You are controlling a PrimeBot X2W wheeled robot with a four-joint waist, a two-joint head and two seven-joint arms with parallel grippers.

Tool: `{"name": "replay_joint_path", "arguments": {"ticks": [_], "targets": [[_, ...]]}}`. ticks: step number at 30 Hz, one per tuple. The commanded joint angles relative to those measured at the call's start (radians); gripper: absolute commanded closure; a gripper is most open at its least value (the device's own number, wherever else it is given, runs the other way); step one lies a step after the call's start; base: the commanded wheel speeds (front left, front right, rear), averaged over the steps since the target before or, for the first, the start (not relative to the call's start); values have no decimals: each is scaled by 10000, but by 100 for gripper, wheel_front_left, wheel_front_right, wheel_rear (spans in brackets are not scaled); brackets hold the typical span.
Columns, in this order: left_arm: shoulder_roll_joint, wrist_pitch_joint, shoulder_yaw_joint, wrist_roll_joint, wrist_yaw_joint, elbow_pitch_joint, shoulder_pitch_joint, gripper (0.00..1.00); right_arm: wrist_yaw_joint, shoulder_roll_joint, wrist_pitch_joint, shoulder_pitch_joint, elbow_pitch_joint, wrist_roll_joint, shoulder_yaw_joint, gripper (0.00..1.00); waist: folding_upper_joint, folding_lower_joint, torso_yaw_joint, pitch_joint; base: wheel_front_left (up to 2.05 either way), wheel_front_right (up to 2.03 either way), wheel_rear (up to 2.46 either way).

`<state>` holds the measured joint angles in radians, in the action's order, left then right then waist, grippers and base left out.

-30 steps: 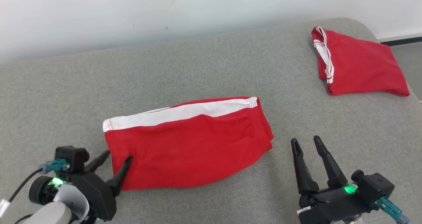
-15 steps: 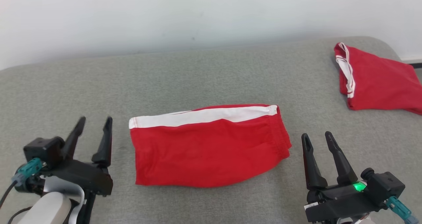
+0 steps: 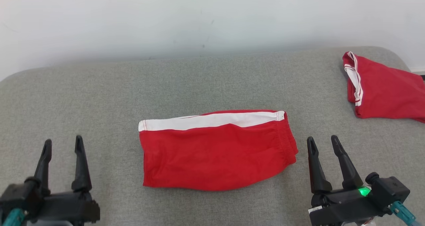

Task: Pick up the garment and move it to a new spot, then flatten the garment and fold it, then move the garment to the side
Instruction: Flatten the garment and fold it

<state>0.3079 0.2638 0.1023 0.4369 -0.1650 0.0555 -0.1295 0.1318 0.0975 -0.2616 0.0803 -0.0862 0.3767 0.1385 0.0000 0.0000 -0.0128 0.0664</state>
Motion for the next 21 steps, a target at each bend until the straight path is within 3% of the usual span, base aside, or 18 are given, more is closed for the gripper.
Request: {"name": "replay_joint_path", "arguments": {"ticks": [1,7,21], "targets": [[-151,0,-262,-582,151,-136,414,0,-27,-86,-39,-199,9,-64,-39,0,0,0,-7,-33,0,0,0],[-680,1,-751,-1309,434,-515,1128,0,-27,-134,-40,-340,4,-132,21,0,0,0,-105,-75,0,0,0],[-1959,1,-1608,-2398,1548,-790,2615,0,-27,-254,-41,-1012,34,-544,-377,0,0,0,-55,-256,0,0,0]]}}
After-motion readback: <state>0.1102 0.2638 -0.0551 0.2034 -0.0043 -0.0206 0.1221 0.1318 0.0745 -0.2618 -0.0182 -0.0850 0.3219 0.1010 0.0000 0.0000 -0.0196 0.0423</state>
